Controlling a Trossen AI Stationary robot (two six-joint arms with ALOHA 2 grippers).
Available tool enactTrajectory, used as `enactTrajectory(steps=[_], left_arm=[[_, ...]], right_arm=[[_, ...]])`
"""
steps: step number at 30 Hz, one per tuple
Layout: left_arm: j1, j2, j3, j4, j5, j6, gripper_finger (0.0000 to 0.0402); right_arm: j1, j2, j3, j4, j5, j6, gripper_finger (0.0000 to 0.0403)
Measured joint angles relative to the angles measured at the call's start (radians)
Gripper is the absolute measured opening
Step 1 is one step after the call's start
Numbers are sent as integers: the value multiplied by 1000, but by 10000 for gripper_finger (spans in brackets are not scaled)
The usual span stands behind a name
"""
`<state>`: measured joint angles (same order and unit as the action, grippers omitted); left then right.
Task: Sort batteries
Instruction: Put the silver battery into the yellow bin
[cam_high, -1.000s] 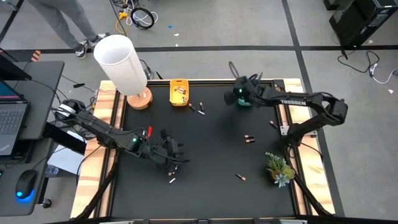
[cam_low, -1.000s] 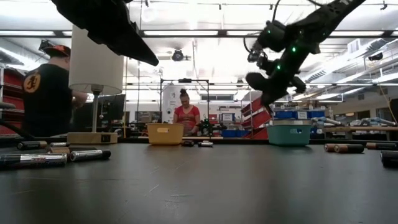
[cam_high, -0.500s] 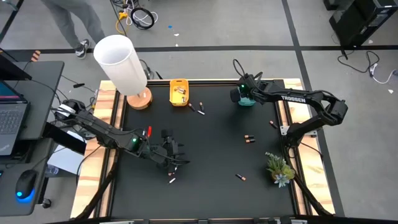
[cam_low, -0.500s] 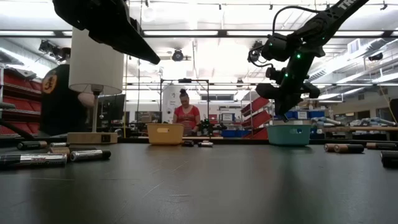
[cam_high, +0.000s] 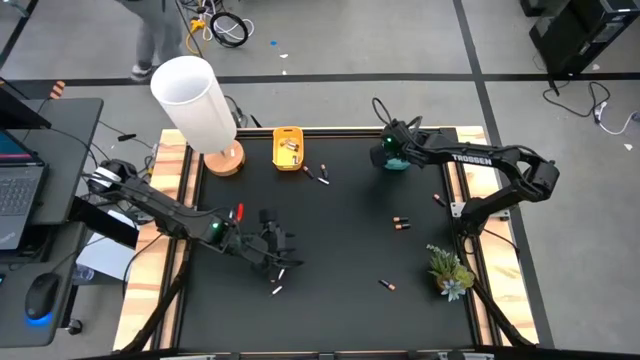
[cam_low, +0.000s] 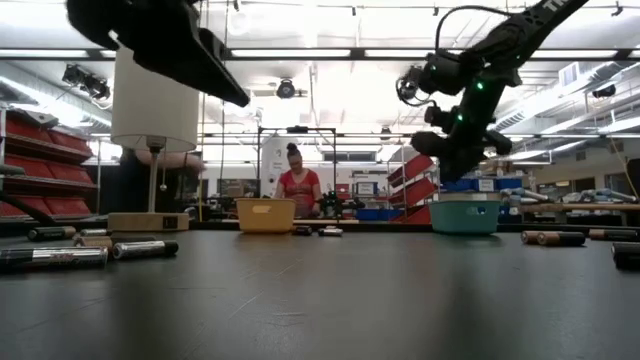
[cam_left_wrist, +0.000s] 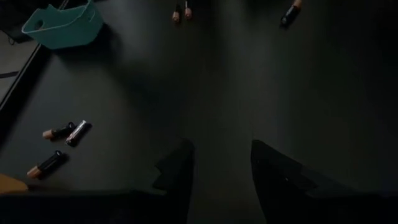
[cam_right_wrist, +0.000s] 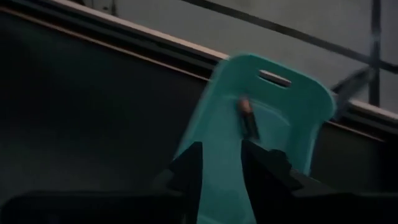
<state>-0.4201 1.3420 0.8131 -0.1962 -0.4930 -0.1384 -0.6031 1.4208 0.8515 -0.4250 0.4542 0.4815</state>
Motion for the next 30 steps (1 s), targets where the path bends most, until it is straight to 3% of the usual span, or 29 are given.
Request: enactTrajectory(steps=[8, 19, 25, 30], left_arm=[[-25, -2, 0, -129, 57, -85, 160], [-261, -1, 0, -352, 67, -444, 160], [-340, -1, 0, -385, 199, -645, 160], [-403, 3, 0, -377, 166, -718, 160]], right_arm=[[148, -2, 90, -32, -16, -15, 121], [607, 0, 95, -11, -33, 62, 122], [809, 21, 95, 20, -29, 225, 122], [971, 142, 95, 213, 26, 272, 122]])
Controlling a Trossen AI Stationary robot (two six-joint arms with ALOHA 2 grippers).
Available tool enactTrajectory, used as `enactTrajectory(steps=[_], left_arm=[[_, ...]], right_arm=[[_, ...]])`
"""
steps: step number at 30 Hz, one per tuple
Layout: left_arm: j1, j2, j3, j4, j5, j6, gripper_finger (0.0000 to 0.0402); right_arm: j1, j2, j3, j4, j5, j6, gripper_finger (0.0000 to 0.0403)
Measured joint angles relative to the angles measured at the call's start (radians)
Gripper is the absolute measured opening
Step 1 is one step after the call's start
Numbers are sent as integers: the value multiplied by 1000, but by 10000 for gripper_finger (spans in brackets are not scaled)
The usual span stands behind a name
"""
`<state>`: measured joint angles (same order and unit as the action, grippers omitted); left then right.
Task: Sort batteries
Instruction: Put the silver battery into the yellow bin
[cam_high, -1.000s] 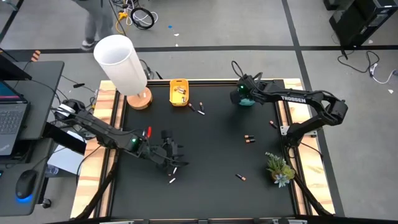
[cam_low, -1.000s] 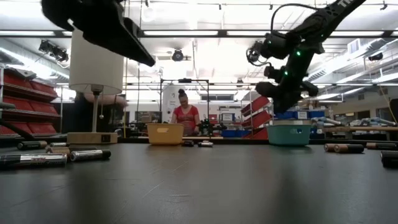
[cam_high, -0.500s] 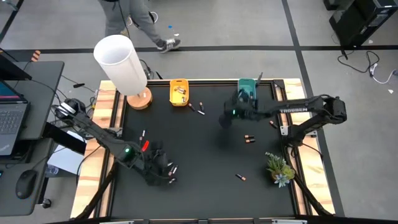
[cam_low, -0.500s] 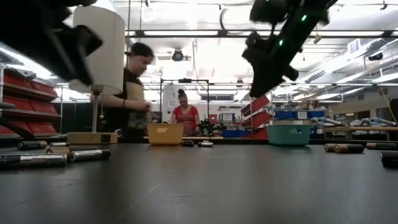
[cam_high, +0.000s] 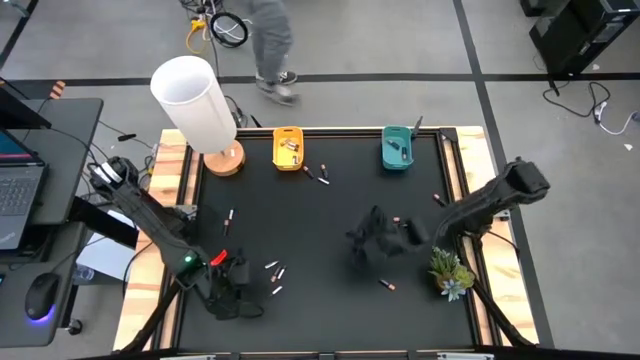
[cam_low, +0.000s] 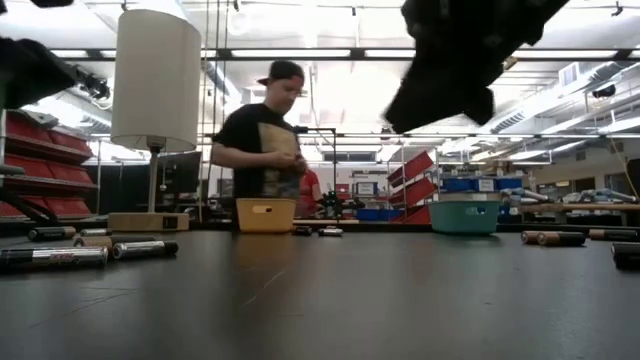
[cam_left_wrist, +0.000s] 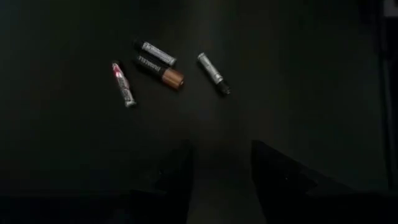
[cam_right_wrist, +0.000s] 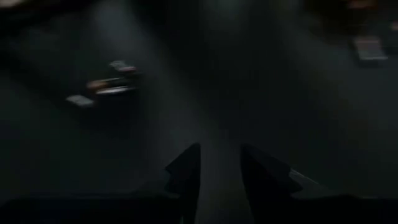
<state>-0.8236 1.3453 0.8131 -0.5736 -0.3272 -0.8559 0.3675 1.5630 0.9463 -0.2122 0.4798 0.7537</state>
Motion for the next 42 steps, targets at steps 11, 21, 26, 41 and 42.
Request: enactTrajectory(steps=[11, 21, 26, 41, 42], left_arm=[[-14, 14, 0, 39, -236, -3, 160], [-23, 165, 0, 58, -380, -1, 160], [-29, 221, -2, 59, -458, 13, 160], [-28, 210, -376, 758, -568, 119, 160], [-27, 210, -396, 791, -576, 118, 160]], right_arm=[[89, 335, 113, 525, -35, -349, 133], [75, 432, 267, 455, -89, -486, 193], [75, 427, 281, 418, -89, -484, 227], [75, 430, 282, 405, -89, -477, 237], [75, 430, 282, 406, -89, -477, 236]])
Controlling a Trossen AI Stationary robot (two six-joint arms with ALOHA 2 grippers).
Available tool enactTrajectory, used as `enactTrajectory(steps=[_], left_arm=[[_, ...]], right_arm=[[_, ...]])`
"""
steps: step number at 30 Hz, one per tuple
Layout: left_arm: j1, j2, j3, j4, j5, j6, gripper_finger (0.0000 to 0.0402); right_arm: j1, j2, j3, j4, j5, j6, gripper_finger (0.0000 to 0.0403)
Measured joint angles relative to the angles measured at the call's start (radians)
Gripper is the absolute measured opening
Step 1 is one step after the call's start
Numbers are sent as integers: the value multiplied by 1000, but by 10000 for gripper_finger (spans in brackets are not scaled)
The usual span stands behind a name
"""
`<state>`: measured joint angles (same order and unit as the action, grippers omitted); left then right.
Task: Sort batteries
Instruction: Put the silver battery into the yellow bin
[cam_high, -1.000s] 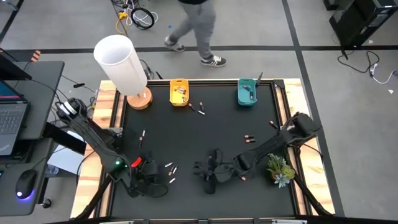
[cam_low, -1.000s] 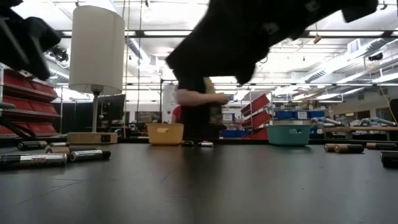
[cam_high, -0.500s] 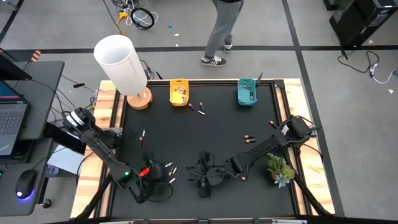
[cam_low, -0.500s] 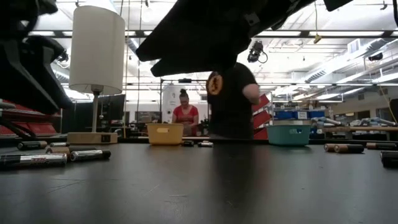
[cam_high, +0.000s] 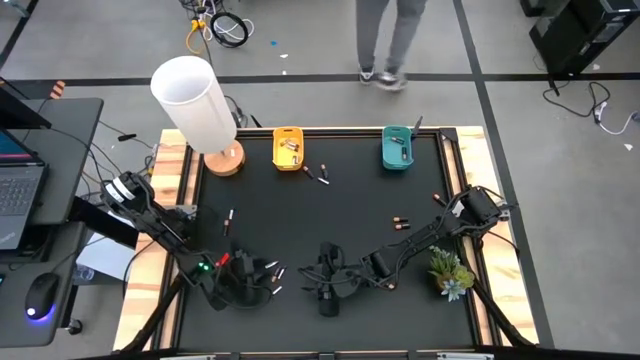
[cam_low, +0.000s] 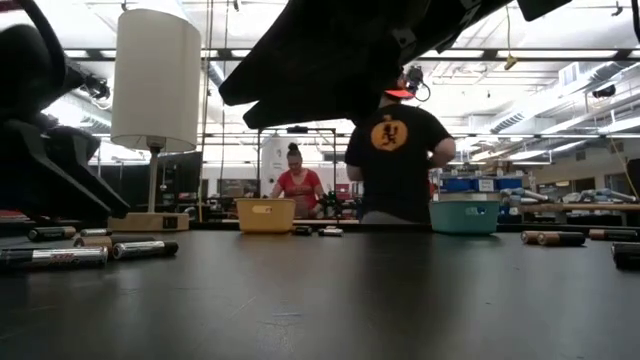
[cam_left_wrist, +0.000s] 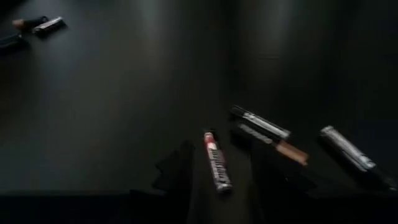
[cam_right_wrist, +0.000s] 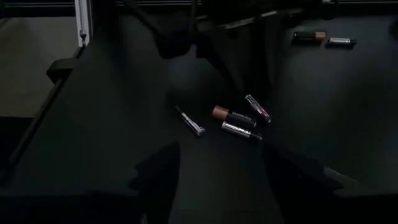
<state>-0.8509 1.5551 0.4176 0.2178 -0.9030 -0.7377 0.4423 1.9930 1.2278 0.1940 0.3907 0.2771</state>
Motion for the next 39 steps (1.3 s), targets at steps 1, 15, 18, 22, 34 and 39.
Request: enactTrajectory(steps=[1, 15, 18, 22, 34, 39], left_arm=[[0, 2, -15, 27, -13, -3, 160], [25, 80, -98, 328, -115, 24, 160], [27, 117, -98, 373, -139, 23, 160], [26, 172, -98, 450, -139, 23, 160], [26, 333, -92, 580, -152, -52, 160], [26, 347, -90, 569, -165, -91, 130]], right_arm=[[0, 0, 0, 1, 0, 0, 236], [-3, 0, 0, 31, 12, 8, 236], [-3, 0, 0, 34, 12, 11, 236], [-3, 0, 0, 33, 12, 11, 236], [0, 0, 0, 33, 12, 20, 236], [2, 0, 0, 32, 12, 38, 236]])
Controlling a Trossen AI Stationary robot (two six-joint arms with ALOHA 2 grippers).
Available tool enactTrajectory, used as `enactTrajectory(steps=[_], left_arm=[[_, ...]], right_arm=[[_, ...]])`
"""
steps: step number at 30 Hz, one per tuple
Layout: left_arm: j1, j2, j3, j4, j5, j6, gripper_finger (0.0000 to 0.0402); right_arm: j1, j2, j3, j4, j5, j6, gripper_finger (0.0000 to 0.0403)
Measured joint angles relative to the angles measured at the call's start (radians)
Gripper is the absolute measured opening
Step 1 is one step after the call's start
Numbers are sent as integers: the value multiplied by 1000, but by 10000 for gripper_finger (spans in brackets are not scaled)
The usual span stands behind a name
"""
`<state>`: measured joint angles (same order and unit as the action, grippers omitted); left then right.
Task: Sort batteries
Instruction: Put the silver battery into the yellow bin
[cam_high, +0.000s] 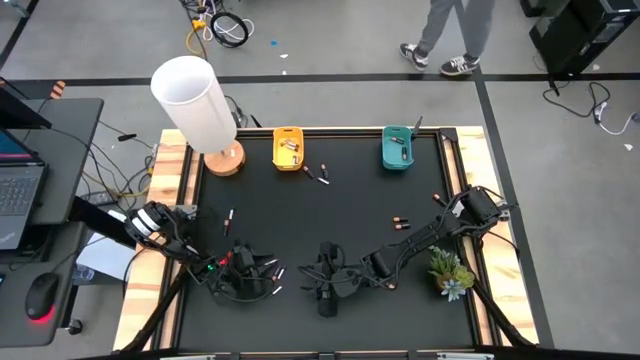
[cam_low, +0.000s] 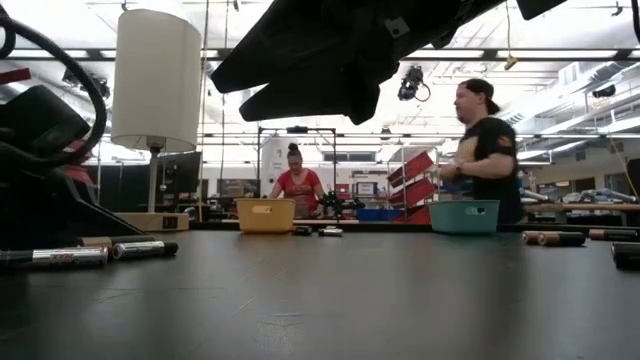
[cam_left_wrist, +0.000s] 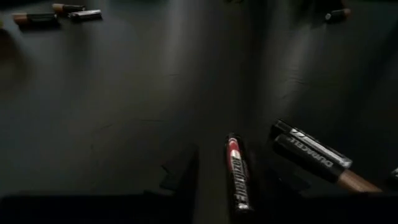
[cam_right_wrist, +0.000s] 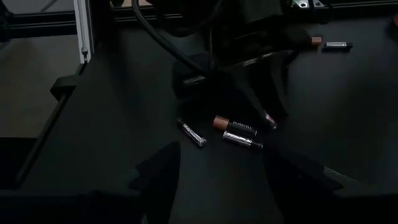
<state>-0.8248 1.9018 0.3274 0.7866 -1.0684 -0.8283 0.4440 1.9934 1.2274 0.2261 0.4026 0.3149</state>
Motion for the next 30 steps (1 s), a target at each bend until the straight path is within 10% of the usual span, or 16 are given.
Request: enactTrajectory(steps=[5, 16, 30], left_arm=[[1, 0, -2, -22, 4, -20, 30], [1, -43, -6, -56, 28, 1, 29], [30, -428, -102, -7, 115, 383, 29]], right_arm=[[7, 0, 0, -2, 0, 0, 236], [10, 0, 0, -7, 0, 0, 228], [10, 0, 0, -46, 129, -45, 221]])
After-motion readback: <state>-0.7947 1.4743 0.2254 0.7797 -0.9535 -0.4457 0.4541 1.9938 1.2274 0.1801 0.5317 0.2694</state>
